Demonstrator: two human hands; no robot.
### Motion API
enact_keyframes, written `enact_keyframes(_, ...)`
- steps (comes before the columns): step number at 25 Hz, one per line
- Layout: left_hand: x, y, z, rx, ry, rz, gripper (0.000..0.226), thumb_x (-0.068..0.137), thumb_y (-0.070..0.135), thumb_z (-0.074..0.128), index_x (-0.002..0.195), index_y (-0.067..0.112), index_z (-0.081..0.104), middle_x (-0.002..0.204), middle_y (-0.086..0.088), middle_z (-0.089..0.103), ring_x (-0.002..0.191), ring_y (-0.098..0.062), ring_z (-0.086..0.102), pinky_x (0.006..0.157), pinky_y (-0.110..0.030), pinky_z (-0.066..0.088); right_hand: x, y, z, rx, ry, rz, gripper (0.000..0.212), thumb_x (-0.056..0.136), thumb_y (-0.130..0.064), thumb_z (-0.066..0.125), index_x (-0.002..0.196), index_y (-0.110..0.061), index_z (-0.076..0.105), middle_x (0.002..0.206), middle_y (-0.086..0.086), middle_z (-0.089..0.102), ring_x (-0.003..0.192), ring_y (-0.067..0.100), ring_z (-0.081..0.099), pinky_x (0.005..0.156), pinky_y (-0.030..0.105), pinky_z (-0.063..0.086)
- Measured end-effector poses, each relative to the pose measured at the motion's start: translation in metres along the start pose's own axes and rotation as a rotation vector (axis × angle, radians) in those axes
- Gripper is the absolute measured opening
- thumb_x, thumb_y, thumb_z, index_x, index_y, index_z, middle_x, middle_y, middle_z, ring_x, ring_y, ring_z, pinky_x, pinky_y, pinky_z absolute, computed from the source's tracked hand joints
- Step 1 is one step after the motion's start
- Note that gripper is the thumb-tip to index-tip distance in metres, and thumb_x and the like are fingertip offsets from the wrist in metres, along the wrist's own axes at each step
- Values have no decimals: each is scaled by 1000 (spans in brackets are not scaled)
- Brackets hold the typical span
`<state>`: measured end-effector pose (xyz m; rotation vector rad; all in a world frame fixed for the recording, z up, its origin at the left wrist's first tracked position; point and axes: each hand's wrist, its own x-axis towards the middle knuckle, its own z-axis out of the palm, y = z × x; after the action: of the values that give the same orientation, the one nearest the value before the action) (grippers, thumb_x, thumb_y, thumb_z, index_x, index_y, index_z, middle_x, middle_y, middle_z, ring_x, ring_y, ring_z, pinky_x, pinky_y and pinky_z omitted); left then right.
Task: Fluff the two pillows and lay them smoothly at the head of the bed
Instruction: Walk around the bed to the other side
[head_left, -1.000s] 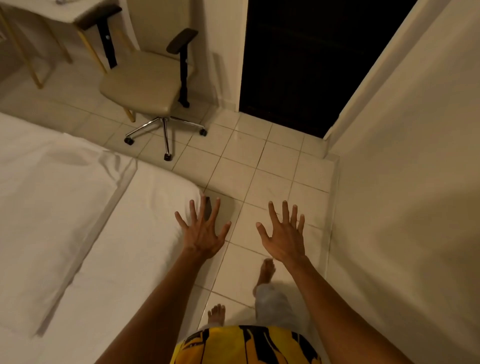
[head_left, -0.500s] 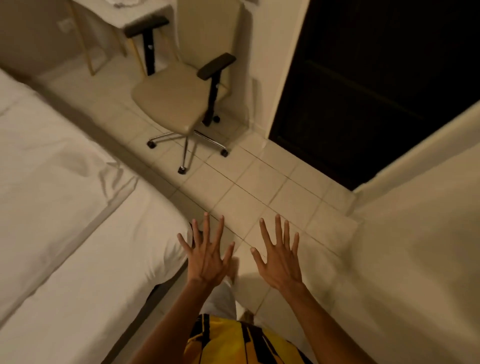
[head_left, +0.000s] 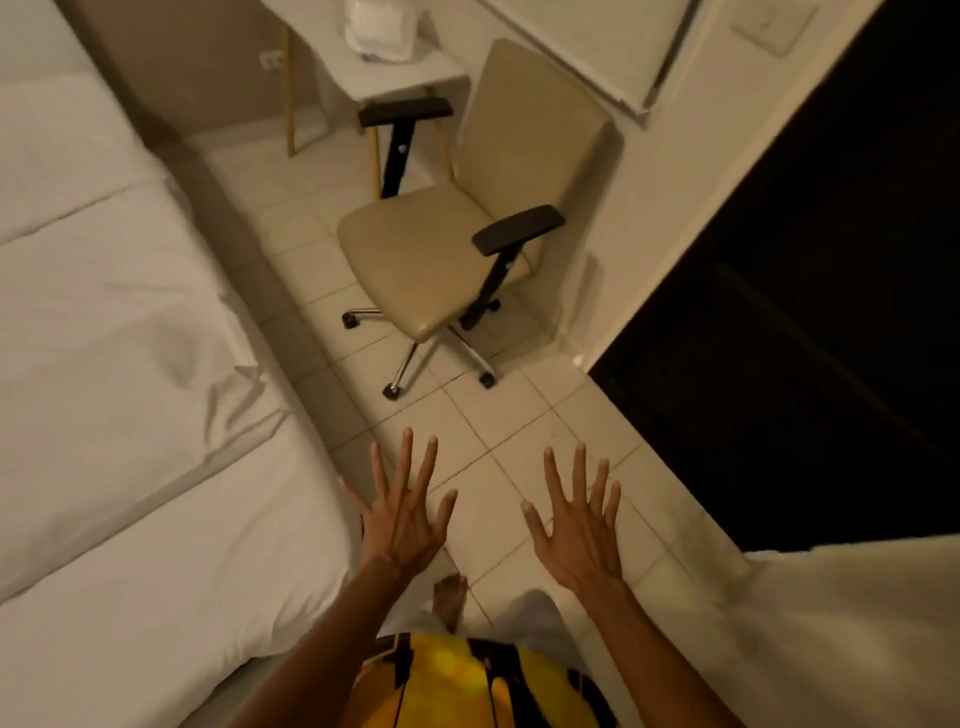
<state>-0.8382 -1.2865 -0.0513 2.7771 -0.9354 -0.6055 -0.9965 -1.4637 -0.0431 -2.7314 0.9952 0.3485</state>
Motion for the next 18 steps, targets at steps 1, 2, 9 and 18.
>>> enact_keyframes(1,12,-3,-6,-14,22,-37,75,92,72,13,151,43,-24,162,5,-31,149,-37,-28,110,-80,-5,19,-1,-5,-8,-10,-33,78,94,-70,12,155,-36,-22,163,11,-31,149,41,-26,122,61,-5)
enact_keyframes(2,24,-5,-10,-16,58,-62,75,93,71,13,151,43,-24,163,5,-31,149,-36,-28,110,-79,-5,41,-3,-10,-16,-7,-64,78,95,-70,13,154,-36,-23,162,11,-31,149,40,-26,122,61,-6)
enact_keyframes(9,85,-8,-38,-68,75,-395,74,95,69,14,151,42,-25,162,4,-33,146,-32,-34,110,-79,-4,193,-29,-45,-53,-88,-354,78,97,-67,20,154,-35,-23,162,11,-31,149,42,-25,119,65,-8)
enact_keyframes(18,163,-5,-71,-198,196,-735,73,96,67,13,151,40,-27,161,2,-33,144,-35,-35,110,-79,-3,322,-117,-72,-181,-182,-787,78,94,-71,18,156,-37,-17,164,10,-26,147,44,-27,118,64,-12)
